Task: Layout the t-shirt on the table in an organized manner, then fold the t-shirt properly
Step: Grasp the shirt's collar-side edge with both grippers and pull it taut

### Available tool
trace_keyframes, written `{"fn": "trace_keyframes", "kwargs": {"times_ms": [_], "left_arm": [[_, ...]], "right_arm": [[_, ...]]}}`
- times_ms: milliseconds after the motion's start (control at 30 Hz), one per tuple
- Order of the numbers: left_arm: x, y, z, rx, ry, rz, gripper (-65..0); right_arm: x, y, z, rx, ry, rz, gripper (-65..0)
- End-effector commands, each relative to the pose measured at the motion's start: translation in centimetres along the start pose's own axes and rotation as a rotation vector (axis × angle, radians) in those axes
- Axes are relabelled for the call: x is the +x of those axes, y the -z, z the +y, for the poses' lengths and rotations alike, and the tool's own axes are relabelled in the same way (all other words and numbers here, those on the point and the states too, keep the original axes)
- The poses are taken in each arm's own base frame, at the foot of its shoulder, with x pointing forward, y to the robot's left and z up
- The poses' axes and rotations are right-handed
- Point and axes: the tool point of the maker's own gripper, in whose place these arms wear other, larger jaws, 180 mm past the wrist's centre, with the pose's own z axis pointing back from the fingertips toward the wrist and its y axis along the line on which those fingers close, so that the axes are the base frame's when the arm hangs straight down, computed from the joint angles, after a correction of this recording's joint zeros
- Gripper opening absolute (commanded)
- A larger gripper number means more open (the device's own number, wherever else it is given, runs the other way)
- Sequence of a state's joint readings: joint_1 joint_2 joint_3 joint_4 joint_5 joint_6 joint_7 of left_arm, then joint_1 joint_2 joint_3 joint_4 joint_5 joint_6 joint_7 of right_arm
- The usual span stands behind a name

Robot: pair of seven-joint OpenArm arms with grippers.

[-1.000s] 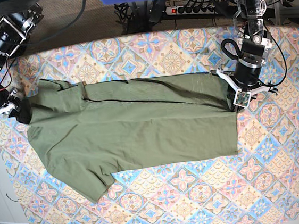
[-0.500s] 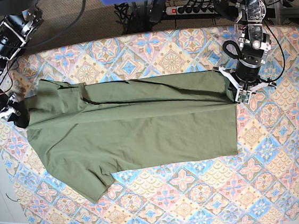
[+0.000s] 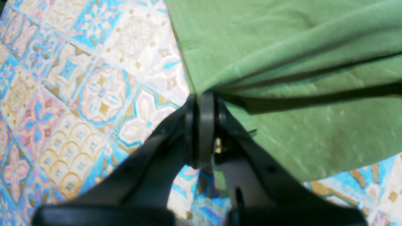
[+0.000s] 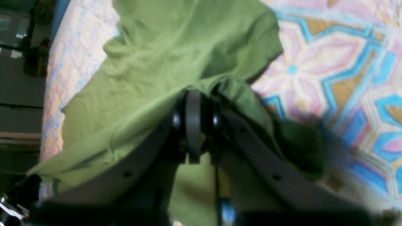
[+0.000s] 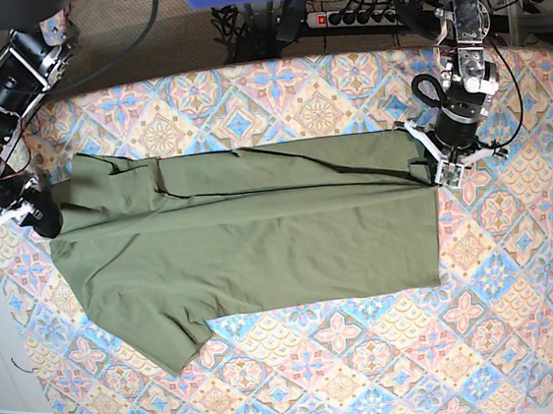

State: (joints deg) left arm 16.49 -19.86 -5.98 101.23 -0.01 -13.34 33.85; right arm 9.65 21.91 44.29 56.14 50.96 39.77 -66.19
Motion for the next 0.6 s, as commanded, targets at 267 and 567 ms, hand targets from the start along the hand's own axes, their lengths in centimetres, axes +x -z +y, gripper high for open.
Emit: {"fn": "trace_keyframes", "kwargs": {"times_ms": [267,567], "left_arm": [[-0.1,-0.1,0.7,0.02,0.003,-0.005,-57.6],[-0.7,-2.9,-1.2,-0.016,0.027,-0.006,-48.8]], "right_arm": [[2.6,-0.9,0.3,0.005,-0.032,-0.065,-40.2],[2.2,-4.8,0.7,-0.074,-0.22,-0.046,-40.3]]}}
